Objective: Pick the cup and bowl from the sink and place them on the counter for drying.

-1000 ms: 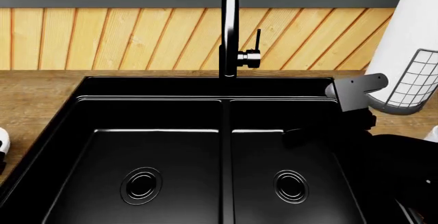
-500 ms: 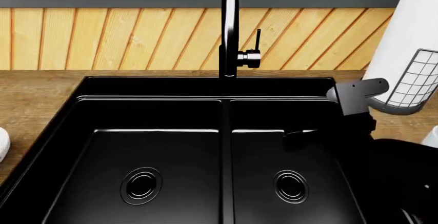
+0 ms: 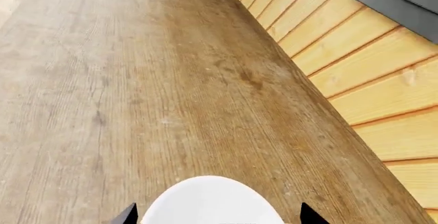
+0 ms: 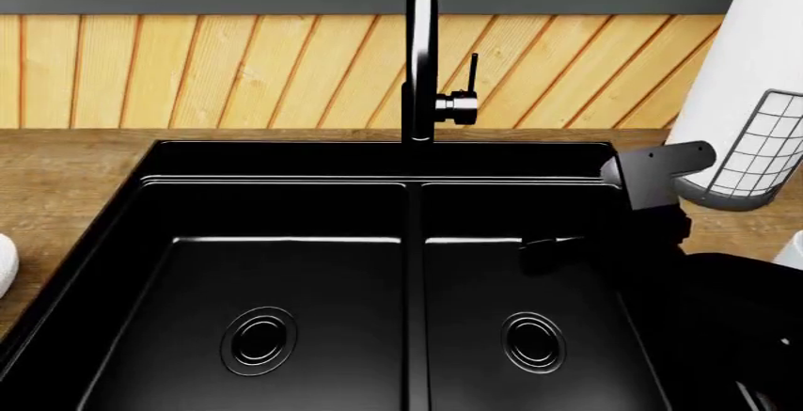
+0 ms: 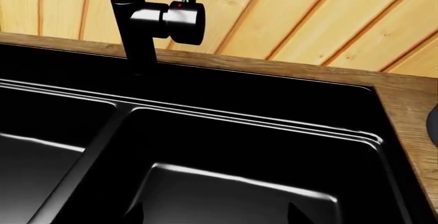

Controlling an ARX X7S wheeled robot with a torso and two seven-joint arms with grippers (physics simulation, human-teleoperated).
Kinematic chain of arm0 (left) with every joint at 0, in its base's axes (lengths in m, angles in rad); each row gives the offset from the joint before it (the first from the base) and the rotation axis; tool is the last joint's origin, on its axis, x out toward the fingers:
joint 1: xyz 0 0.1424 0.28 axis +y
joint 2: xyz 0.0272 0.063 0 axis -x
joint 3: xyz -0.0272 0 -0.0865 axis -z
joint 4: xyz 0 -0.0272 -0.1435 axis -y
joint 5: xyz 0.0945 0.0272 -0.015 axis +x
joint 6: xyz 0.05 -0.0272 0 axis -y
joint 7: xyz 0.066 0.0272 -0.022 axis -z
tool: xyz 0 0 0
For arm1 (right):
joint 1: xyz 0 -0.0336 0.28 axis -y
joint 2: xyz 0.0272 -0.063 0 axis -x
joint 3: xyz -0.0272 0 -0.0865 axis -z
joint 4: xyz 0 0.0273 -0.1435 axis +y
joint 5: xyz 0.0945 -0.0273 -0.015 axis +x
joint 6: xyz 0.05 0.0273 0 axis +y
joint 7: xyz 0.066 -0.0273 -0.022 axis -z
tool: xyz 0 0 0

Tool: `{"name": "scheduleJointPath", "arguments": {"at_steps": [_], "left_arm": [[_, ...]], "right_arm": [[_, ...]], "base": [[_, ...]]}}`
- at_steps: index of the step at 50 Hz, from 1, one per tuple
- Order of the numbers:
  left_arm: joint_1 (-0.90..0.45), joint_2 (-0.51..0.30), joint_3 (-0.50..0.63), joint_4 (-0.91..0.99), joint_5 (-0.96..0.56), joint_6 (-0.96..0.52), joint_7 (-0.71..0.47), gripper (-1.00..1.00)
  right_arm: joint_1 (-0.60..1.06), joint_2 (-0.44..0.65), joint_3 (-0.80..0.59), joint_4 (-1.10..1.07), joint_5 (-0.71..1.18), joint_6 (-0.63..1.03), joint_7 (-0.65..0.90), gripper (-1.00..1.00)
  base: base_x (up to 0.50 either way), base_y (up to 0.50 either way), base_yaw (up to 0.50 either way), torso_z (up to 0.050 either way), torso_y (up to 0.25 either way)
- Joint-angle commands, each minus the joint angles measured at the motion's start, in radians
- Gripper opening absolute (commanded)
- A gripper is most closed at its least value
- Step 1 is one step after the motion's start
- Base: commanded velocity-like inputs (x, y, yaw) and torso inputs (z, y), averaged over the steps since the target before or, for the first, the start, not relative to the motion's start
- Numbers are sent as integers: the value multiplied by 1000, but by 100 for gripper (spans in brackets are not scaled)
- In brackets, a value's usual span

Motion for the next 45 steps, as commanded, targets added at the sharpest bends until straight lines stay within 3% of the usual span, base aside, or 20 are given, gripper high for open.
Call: {"name": "scheduleJointPath", "arguments": {"at_steps": [1, 5, 8, 9, 11, 14, 18, 19, 24, 38, 45], "left_arm": [[-39, -29, 63, 62, -34, -60, 32, 100], [-121, -54, 111, 60, -89, -149, 68, 100], [-165, -158, 146, -14, -155, -222, 201, 100], [-118, -105, 164, 24, -147, -194, 185, 100], [-147, -143, 216, 24, -169, -210, 245, 100], [-101, -104, 301, 68, -180, -180, 291, 100], [-122, -112, 337, 48, -223, -208, 360, 100], [-113, -122, 380, 42, -247, -200, 436, 100], [-91, -138, 392, 38, -300, -206, 528, 100], [-97, -187, 480, 38, -335, -244, 628, 100], [-133, -154, 475, 2, -394, -335, 612, 100]], "right_arm": [[-2, 3, 0, 2, -2, -5, -2, 100], [-5, 3, 3, -2, 1, -8, 0, 100], [-4, 6, 4, -4, 5, -6, 2, 100], [-4, 7, 5, -5, 6, -5, 3, 100], [-3, 10, 8, -9, 11, -3, 7, 100], [-4, 11, 10, -12, 12, -5, 10, 100], [-6, 11, 11, -12, 11, -8, 9, 100], [-8, 12, 12, -12, 11, -10, 10, 100], [-22, 10, 12, -15, 10, -20, 7, 100], [-14, 6, 7, -11, 8, -18, 7, 100], [-11, 8, 10, -24, 2, -24, 17, 100]], "base": [[0, 0, 0, 0, 0], [0, 0, 0, 0, 0], [0, 0, 0, 0, 0], [0, 0, 0, 0, 0], [0, 0, 0, 0, 0], [0, 0, 0, 0, 0], [0, 0, 0, 0, 0], [0, 0, 0, 0, 0], [0, 0, 0, 0, 0], [0, 0, 0, 0, 0], [0, 0, 0, 0, 0]]}}
